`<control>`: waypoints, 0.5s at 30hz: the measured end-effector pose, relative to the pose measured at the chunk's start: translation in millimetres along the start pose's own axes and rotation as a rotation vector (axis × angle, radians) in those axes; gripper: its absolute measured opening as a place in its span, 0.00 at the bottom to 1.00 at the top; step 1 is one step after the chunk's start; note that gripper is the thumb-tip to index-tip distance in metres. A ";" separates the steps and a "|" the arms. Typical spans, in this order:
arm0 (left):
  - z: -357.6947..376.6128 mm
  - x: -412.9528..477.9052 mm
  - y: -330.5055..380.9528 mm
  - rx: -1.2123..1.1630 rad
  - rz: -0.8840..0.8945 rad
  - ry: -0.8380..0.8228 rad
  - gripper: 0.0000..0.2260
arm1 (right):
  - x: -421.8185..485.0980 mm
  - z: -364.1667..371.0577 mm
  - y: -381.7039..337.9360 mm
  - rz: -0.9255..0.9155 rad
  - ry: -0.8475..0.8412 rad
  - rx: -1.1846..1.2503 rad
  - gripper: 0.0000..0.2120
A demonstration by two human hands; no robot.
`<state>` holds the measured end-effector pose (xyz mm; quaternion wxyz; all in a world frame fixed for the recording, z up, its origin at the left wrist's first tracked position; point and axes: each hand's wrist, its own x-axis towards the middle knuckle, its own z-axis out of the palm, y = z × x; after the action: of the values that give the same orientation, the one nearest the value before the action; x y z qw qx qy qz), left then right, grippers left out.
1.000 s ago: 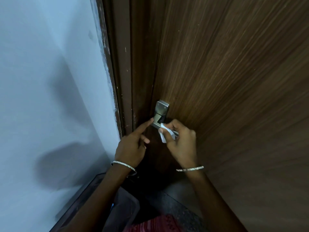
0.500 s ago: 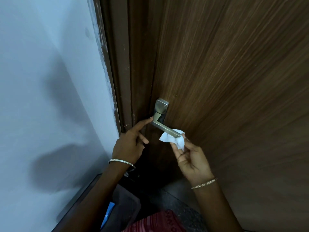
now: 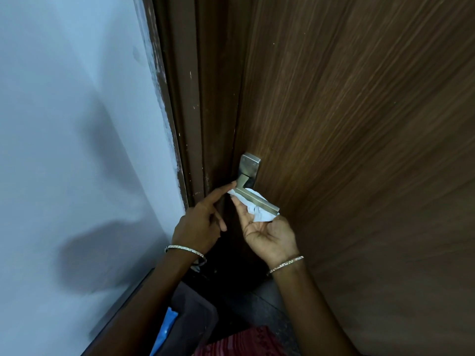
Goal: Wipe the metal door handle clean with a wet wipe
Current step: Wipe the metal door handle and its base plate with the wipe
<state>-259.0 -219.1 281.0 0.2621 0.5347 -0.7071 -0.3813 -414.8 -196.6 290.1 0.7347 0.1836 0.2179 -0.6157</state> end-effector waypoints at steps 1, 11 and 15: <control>0.0 -0.3 0.4 0.000 -0.001 -0.001 0.38 | 1.4 1.1 1.1 0.004 0.002 -0.001 0.20; -1.9 2.7 2.2 0.009 0.017 0.029 0.36 | -22.1 -19.4 -41.4 0.039 0.010 -0.028 0.20; -1.1 3.6 -0.9 0.006 0.018 0.022 0.38 | -22.5 -20.2 -45.0 0.006 0.026 -0.093 0.20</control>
<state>-258.7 -223.0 280.7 0.2718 0.5333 -0.7100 -0.3708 -464.4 -175.0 285.4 0.7413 0.1579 0.2553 -0.6003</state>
